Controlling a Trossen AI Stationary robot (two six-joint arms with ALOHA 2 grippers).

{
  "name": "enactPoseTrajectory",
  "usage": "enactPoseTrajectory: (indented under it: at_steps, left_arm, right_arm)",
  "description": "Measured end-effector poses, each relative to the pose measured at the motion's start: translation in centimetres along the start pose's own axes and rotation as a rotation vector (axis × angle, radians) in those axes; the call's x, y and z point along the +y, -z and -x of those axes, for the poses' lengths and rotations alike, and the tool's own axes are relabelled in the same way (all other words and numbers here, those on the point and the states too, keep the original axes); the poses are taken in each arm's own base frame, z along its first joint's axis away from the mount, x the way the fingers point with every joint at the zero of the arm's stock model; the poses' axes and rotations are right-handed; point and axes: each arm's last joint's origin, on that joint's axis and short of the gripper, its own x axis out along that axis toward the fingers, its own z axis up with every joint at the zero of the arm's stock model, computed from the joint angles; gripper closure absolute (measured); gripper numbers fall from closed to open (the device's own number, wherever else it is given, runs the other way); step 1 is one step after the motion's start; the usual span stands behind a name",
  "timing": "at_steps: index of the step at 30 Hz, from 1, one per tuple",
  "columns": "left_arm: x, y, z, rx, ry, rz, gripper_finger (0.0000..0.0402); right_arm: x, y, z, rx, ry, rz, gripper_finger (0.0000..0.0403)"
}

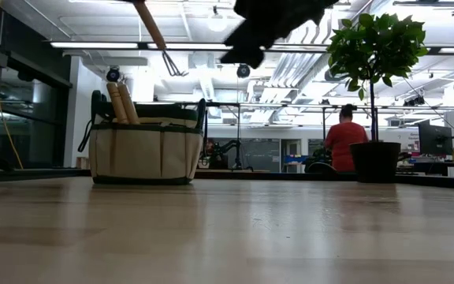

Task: Pick & Place Garden tools in Gardening bag
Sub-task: Put the brown hand rake into the gardening bag

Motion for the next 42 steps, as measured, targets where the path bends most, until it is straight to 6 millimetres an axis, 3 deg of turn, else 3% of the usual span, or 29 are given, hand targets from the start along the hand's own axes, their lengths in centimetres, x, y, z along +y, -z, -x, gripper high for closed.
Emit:
enactPoseTrajectory:
  at_steps: [6,14,18,27,42]
  left_arm:
    - [1.2,0.5,-2.8,0.075,-0.044,-0.049,0.0338]
    - [5.7,-0.5,-5.7,0.205,0.011,-0.080,0.0338]
    - [8.2,-1.4,-6.4,0.240,0.177,-0.100,0.0338]
    - [12.8,-2.3,-7.0,0.209,0.336,-0.138,0.0338]
    - [15.1,-1.8,-7.9,0.242,0.453,-0.155,0.0338]
  right_arm:
    - [-0.2,1.6,1.7,0.170,0.034,-0.047,0.0151]
    - [-0.4,2.8,2.2,0.275,0.024,-0.089,0.0151]
    - [-0.3,2.8,2.2,0.275,0.017,-0.086,0.0151]
    - [-0.3,2.7,2.2,0.273,0.013,-0.061,0.0151]
    - [-0.3,2.7,2.1,0.266,0.008,-0.034,0.0151]
